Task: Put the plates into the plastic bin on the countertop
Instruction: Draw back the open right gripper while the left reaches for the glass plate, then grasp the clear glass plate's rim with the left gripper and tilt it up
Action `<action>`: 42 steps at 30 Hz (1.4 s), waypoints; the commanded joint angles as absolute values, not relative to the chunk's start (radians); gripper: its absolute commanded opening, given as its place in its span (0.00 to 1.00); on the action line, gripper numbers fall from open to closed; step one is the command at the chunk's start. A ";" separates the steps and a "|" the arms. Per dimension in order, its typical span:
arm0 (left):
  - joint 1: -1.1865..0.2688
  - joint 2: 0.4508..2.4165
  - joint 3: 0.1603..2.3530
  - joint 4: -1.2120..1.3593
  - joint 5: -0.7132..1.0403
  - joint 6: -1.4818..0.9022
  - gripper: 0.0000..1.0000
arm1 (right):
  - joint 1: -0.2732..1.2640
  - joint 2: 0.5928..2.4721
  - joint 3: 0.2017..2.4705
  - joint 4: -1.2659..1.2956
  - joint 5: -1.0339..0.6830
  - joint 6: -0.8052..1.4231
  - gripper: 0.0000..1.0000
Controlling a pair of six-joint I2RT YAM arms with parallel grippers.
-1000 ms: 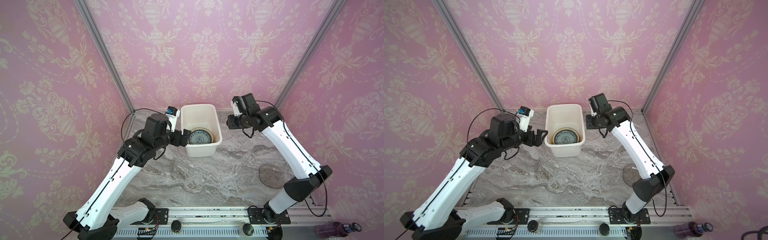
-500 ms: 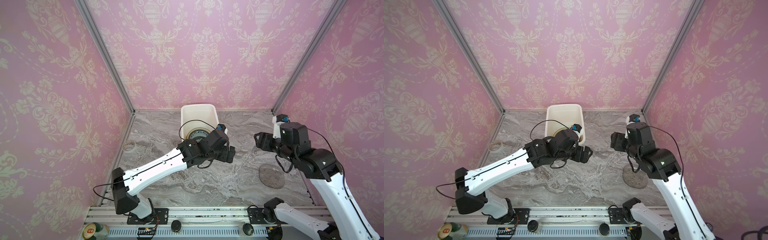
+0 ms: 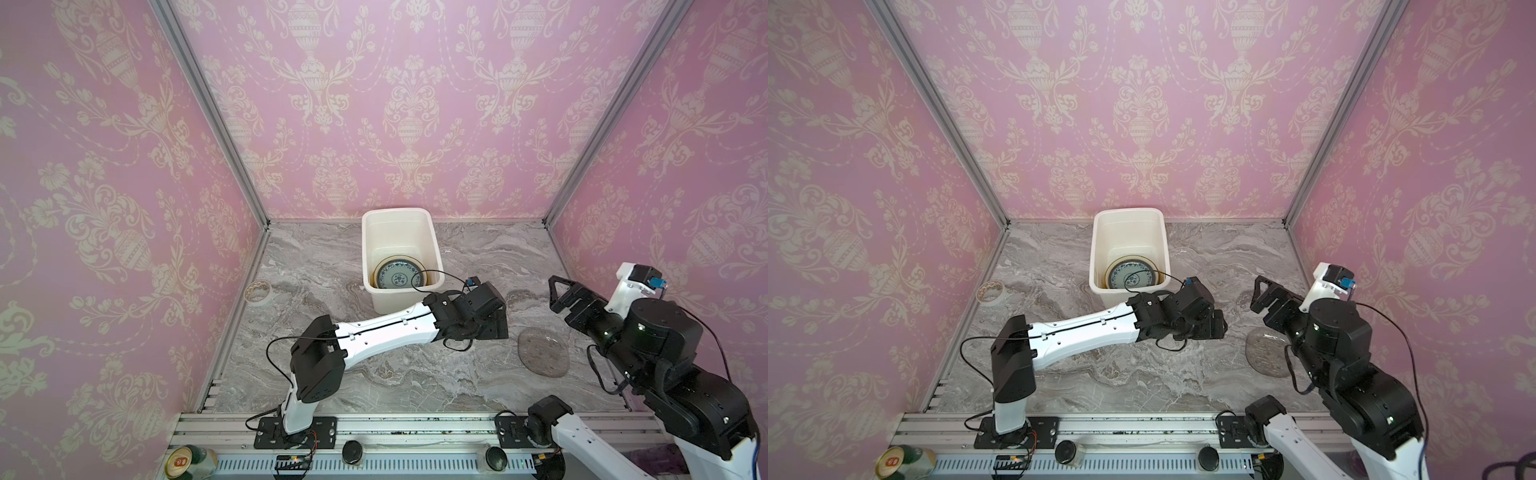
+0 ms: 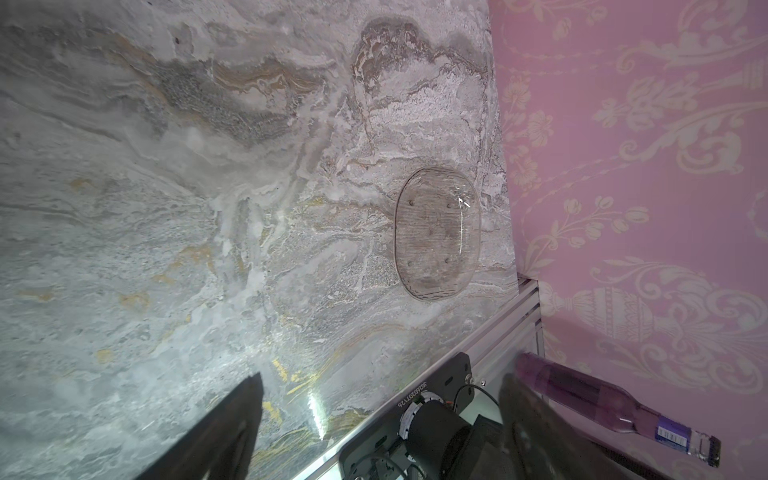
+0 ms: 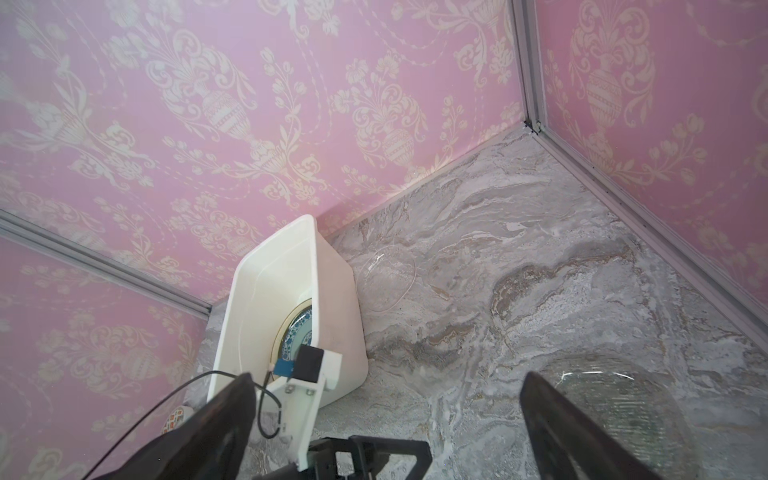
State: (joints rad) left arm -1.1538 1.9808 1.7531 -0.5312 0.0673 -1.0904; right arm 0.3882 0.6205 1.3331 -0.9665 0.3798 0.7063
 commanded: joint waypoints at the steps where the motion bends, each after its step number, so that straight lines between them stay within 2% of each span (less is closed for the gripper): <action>1: -1.168 2.067 1.867 -0.554 0.112 -1.151 0.90 | 0.383 0.621 1.393 -0.927 0.407 0.744 1.00; 9: -1.178 2.261 2.065 -0.654 0.143 -1.127 0.88 | 0.383 0.692 1.471 -0.965 0.387 0.722 1.00; 24: -1.205 2.627 2.559 -0.942 0.236 -1.109 0.73 | 0.383 0.724 1.424 -0.891 0.318 0.805 1.00; 42: -1.180 2.771 2.599 -0.817 0.363 -1.223 0.48 | 0.383 0.764 1.428 -0.854 0.277 0.835 1.00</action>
State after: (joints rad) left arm -1.1889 2.7262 2.5790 -0.8261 0.3210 -1.1908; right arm 0.3882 0.7551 1.4296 -0.8867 0.2943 0.8158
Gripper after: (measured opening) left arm 0.484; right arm 0.998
